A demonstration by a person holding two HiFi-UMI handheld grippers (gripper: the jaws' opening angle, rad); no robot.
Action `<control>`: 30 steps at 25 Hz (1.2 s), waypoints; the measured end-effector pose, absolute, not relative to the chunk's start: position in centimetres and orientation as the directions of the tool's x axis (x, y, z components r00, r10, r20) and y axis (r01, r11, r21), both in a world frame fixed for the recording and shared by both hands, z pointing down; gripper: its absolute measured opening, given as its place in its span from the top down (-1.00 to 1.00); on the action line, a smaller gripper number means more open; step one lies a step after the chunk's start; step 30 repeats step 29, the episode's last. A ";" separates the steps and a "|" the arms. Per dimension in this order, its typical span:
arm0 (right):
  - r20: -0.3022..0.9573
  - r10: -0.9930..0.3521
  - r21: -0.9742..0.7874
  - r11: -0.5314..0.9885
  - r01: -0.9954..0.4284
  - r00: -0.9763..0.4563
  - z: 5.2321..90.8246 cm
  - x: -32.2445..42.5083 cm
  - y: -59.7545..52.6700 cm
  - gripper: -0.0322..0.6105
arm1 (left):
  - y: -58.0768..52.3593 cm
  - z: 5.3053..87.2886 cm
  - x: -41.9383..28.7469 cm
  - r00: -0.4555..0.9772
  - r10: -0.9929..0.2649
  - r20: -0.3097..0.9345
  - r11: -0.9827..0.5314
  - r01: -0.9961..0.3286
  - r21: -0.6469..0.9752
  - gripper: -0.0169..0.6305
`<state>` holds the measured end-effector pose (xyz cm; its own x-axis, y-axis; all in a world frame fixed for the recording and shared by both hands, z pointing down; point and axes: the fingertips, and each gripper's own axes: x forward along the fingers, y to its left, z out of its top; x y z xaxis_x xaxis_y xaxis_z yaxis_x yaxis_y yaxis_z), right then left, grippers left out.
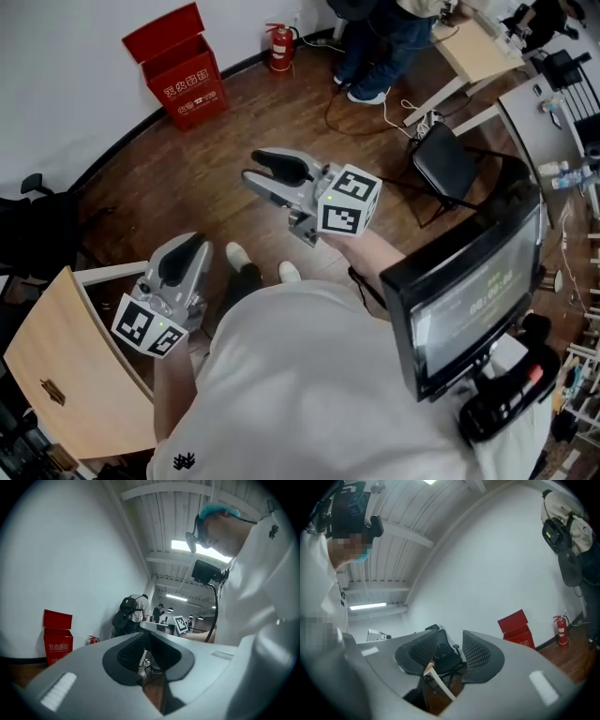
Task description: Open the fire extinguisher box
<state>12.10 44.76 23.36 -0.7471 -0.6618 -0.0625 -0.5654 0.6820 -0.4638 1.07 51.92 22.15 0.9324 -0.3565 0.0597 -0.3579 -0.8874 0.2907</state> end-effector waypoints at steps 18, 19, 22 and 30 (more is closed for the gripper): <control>-0.040 -0.643 -0.398 0.712 -0.578 -0.764 23.3 14.9 49.8 0.41 | 54.7 22.5 3.6 0.922 -0.382 0.060 -0.880 -0.383 0.283 0.82; -0.040 -0.643 -0.398 0.712 -0.578 -0.765 23.3 14.9 49.8 0.41 | 54.7 22.4 3.6 0.921 -0.384 0.058 -0.879 -0.384 0.282 0.82; -0.039 -0.647 -0.396 0.710 -0.583 -0.762 23.1 15.1 49.9 0.41 | 54.6 22.1 3.6 0.921 -0.384 0.058 -0.880 -0.384 0.280 0.82; -0.034 -0.655 -0.378 0.707 -0.597 -0.755 23.4 14.9 49.9 0.41 | 54.1 22.5 3.4 0.924 -0.377 0.059 -0.883 -0.378 0.277 0.82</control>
